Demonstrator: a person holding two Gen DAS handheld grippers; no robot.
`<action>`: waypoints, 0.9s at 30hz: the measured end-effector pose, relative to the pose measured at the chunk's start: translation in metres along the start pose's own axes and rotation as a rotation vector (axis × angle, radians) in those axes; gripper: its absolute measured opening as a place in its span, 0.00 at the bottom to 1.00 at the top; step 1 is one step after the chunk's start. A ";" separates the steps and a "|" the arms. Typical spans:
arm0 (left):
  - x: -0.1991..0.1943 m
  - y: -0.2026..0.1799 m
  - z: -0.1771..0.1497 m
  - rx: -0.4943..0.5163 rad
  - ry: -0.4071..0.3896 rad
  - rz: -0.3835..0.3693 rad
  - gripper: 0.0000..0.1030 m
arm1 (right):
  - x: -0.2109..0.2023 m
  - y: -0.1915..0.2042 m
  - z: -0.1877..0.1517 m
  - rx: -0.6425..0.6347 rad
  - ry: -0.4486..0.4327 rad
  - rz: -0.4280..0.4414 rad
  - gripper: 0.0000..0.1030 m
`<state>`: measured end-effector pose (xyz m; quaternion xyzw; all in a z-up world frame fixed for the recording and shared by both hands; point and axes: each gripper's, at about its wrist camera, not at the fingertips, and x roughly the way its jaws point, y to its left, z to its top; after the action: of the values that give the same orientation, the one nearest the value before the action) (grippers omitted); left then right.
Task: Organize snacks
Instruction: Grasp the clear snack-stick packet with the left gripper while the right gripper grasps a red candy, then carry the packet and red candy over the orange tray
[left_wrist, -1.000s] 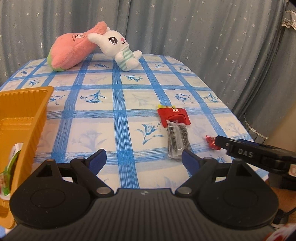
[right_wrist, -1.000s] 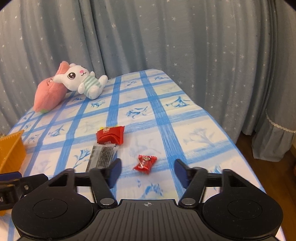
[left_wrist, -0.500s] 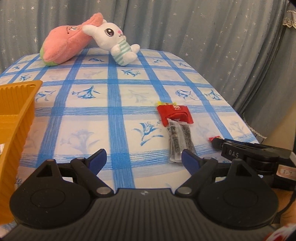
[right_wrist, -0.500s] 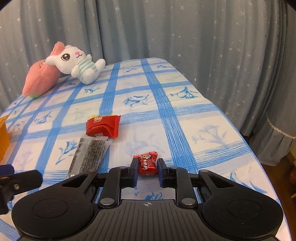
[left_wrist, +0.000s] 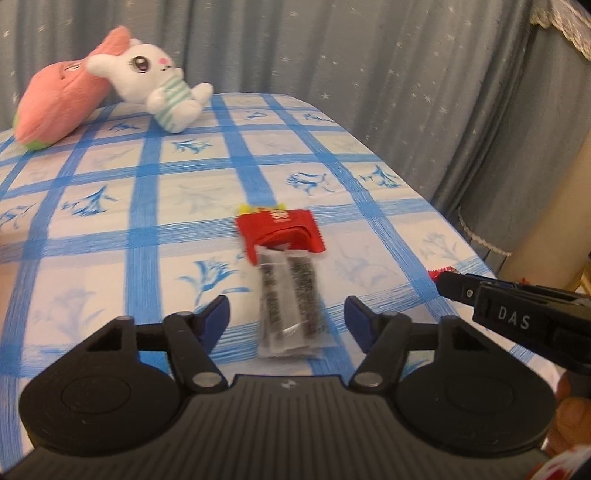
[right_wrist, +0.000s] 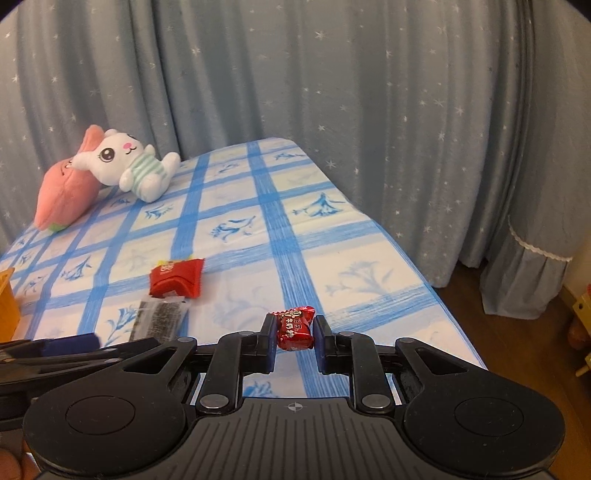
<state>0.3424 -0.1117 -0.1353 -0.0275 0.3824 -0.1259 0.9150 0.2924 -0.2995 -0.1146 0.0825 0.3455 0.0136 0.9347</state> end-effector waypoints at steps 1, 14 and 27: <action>0.003 -0.003 0.000 0.012 -0.002 0.010 0.57 | 0.000 -0.001 0.000 0.005 0.002 0.000 0.20; 0.011 -0.010 -0.006 0.094 0.033 0.044 0.32 | 0.002 0.001 -0.003 0.007 0.010 0.010 0.20; -0.074 0.011 -0.047 0.007 0.042 0.071 0.32 | -0.041 0.026 -0.026 -0.052 0.018 0.060 0.20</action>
<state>0.2618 -0.0805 -0.1185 -0.0081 0.4020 -0.0950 0.9107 0.2454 -0.2731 -0.1037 0.0683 0.3507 0.0516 0.9326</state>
